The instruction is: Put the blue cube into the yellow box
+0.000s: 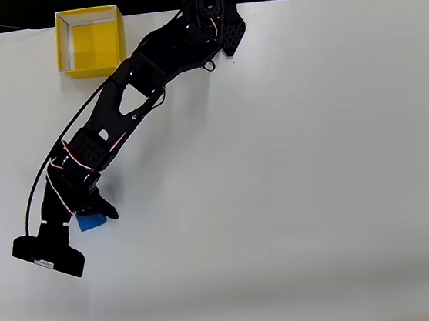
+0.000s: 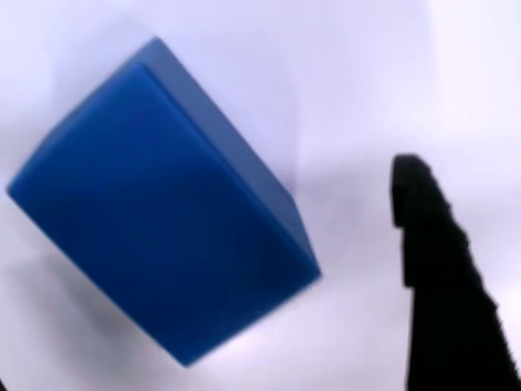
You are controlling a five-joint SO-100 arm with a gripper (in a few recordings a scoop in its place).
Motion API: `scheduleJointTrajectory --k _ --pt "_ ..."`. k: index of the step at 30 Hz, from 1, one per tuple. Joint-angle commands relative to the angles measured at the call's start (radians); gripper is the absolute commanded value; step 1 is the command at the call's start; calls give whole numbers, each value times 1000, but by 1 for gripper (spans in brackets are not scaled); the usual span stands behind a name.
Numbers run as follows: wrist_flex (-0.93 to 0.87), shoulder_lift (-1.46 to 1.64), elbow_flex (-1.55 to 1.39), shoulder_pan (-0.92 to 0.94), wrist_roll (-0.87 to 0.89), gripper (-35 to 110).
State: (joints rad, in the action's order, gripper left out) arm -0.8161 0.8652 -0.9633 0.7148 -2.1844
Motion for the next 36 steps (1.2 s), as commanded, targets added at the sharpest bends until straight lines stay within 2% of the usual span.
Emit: scheduleJointTrajectory --k 1,13,23,29,36 --pt "-5 64 132 -14 3 61" --pt "-8 0 156 -15 23 60" --pt "-112 29 140 -15 40 49" --pt "-158 55 101 -18 23 48" --pt "-152 58 95 -17 14 35"
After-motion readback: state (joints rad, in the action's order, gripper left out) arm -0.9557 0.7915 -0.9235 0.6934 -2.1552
